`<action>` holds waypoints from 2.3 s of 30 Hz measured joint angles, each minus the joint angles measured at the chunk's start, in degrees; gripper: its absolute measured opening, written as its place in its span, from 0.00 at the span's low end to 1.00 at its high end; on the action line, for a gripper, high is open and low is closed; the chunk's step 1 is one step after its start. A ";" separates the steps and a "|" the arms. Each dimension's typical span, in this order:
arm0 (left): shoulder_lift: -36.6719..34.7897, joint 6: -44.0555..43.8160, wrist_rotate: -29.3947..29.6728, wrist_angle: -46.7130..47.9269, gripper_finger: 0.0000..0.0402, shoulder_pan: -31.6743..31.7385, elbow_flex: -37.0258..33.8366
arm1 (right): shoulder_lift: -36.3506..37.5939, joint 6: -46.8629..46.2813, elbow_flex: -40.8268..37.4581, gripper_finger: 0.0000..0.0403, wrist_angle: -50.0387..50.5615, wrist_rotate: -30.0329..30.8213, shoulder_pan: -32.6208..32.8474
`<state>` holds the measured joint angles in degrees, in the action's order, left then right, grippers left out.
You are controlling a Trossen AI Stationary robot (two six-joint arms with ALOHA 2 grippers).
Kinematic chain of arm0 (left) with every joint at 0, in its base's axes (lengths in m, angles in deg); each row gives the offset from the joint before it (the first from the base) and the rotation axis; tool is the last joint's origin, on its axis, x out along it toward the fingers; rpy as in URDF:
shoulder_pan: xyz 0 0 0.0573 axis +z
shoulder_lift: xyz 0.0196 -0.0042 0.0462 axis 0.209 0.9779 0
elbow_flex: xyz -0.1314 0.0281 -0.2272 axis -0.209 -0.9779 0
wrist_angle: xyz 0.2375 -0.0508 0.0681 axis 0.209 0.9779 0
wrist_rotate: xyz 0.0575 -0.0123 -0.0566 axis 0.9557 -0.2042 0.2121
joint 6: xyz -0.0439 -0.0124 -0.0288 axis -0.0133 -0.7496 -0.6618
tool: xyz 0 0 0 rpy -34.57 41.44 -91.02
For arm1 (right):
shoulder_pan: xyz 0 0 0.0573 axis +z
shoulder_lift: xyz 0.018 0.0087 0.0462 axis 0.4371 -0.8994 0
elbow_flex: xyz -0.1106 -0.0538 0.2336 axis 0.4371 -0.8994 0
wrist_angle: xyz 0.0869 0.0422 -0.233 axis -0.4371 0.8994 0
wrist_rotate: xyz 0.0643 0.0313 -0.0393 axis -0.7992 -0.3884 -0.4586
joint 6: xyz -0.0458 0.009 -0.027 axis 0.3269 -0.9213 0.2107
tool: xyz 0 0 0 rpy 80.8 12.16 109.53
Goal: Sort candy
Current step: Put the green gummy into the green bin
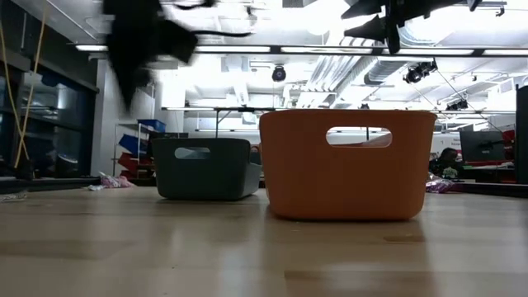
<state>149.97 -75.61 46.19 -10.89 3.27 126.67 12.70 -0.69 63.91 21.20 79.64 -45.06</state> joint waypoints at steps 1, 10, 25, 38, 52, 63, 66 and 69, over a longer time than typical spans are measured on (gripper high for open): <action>-1.48 -5.40 -0.16 0.26 0.50 -2.14 -2.61 | 0.00 0.02 0.00 0.44 0.24 0.00 -0.02; -10.24 -27.62 -4.22 -3.31 0.50 -13.92 -21.82 | -0.29 0.26 0.00 0.44 0.59 -0.04 -0.39; -9.99 -27.27 -11.36 -15.00 0.49 -9.10 -36.97 | -1.55 -2.05 0.02 0.44 0.98 -0.02 -0.76; -12.72 -25.71 -10.27 -23.26 0.04 -7.47 -31.90 | -1.57 -2.47 0.02 0.44 1.46 -0.02 -0.74; -22.28 -0.60 13.39 -37.83 0.00 10.27 -11.26 | -0.94 -1.90 0.02 0.44 0.84 -0.37 -0.74; 9.30 16.34 -1.73 -74.01 0.00 24.66 -1.63 | 3.95 0.04 0.02 0.44 -12.62 -0.38 -1.96; 18.89 16.17 -4.79 -83.22 0.00 25.44 4.68 | 5.26 0.03 0.02 0.44 -15.74 -0.37 -2.82; 26.95 15.76 -7.04 -89.52 0.00 25.72 11.99 | 5.91 0.04 0.02 0.44 -16.27 -0.35 -3.13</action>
<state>176.92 -59.85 39.15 -100.41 28.99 138.66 18.60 -0.64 63.93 4.93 79.29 -48.18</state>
